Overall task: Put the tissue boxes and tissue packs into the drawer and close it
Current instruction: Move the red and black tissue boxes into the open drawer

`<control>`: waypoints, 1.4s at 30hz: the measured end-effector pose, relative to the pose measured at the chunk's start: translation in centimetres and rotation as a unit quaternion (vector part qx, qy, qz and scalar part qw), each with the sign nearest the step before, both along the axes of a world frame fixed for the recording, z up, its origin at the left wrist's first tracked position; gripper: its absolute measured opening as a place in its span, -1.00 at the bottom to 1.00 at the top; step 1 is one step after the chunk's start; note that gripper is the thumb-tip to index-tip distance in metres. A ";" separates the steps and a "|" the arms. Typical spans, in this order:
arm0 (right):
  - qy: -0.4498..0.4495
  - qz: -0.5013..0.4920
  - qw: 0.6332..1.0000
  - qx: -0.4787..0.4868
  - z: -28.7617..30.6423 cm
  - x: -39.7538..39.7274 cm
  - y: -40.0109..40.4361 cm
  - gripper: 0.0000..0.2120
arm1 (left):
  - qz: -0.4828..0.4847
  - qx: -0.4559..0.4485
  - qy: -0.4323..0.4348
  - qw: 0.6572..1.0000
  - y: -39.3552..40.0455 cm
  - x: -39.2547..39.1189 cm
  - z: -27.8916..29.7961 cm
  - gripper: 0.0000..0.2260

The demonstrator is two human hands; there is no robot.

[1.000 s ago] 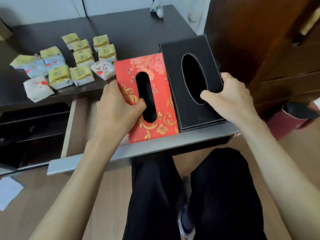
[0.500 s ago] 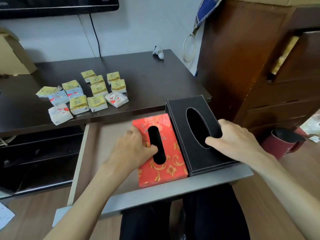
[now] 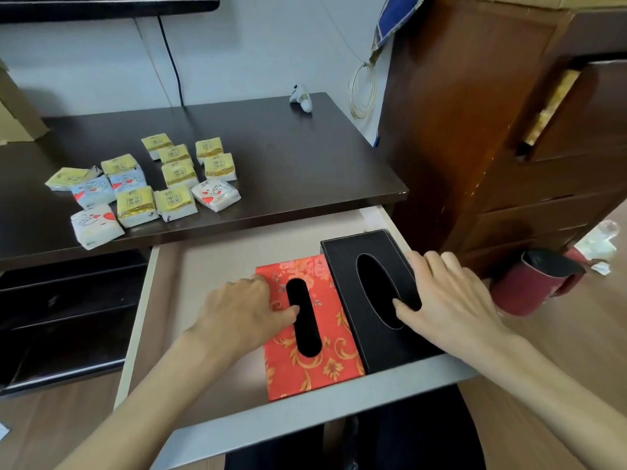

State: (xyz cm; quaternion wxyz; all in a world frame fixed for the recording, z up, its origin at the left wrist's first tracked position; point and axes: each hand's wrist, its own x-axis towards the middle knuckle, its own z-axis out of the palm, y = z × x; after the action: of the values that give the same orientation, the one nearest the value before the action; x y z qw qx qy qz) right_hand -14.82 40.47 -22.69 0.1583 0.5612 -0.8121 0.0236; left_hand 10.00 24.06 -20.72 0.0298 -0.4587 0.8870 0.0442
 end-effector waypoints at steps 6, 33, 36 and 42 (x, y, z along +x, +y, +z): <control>-0.121 0.109 0.986 -0.044 3.5 -2.3 -6.4 -0.49 | -0.087 0.042 0.035 0.995 -4.1 -2.0 0.8 -0.31; -0.157 0.161 0.962 0.155 -2.4 -5.9 -11.8 -0.24 | -0.176 0.119 0.138 0.967 -4.6 -4.3 -2.8 -0.71; -0.175 0.148 0.958 0.174 -1.9 -5.5 -12.0 -0.23 | -0.170 0.157 0.151 0.961 -4.6 -4.1 -2.8 -0.83; -0.243 0.153 0.938 0.195 0.8 -4.1 -13.2 -0.30 | -0.109 0.260 0.258 0.924 -5.0 -2.6 -1.6 -0.47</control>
State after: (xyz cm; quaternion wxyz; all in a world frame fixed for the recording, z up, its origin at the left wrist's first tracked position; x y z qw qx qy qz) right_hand -18.91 27.27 -21.86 -0.1619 0.6758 -0.7187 0.0247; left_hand 7.45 19.04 -22.35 -0.0773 -0.3076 0.8660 0.3865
